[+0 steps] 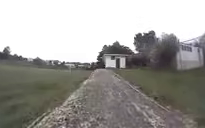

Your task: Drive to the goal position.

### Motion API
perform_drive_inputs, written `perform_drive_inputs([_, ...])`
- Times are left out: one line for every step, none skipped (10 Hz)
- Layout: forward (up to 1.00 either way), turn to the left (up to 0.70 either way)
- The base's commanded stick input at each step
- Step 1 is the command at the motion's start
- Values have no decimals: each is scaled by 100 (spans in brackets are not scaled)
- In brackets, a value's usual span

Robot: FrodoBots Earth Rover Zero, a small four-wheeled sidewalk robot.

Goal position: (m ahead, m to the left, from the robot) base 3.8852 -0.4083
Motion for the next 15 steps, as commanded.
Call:
perform_drive_inputs([85, 0])
perform_drive_inputs([85, 0])
perform_drive_inputs([85, 0])
perform_drive_inputs([85, 0])
perform_drive_inputs([85, 0])
perform_drive_inputs([85, 0])
perform_drive_inputs([85, 0])
perform_drive_inputs([85, 0])
perform_drive_inputs([85, 0])
perform_drive_inputs([85, 0])
perform_drive_inputs([85, 0])
perform_drive_inputs([85, 0])
perform_drive_inputs([85, 0])
perform_drive_inputs([85, 0])
perform_drive_inputs([85, 0])
